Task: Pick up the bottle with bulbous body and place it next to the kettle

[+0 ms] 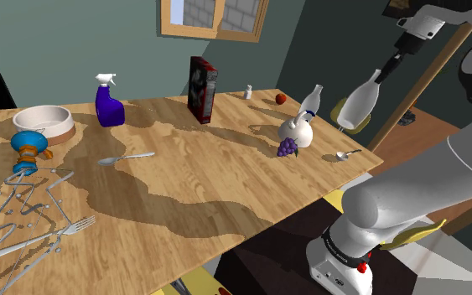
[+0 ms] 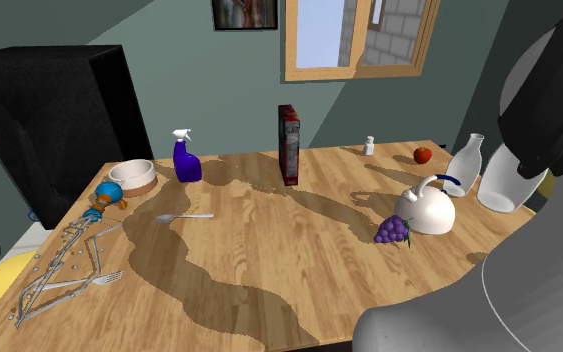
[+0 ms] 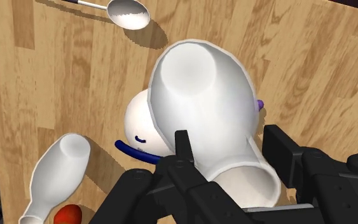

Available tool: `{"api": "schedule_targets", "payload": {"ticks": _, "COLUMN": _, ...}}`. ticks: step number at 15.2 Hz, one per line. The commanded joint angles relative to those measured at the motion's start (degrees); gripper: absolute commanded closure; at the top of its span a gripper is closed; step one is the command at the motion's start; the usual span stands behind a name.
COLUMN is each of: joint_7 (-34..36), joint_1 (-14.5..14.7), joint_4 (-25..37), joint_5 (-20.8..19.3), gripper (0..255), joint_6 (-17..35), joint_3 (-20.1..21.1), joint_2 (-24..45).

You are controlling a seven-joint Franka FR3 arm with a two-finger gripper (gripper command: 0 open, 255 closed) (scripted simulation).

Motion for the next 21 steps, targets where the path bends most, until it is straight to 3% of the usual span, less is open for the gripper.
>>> {"api": "schedule_targets", "payload": {"ticks": 1, "joint_7": 0.01, "joint_1": -0.09, "joint_4": -1.87, "joint_5": -0.21, "gripper": 255, "joint_6": 1.57, "joint_3": 0.02, "joint_2": -0.43}}
{"api": "schedule_targets", "payload": {"ticks": 21, "joint_7": -0.06, "joint_1": -0.87, "joint_4": -19.35, "joint_5": -1.59, "gripper": 255, "joint_6": 17.04, "joint_3": -0.38, "joint_2": -2.71}}
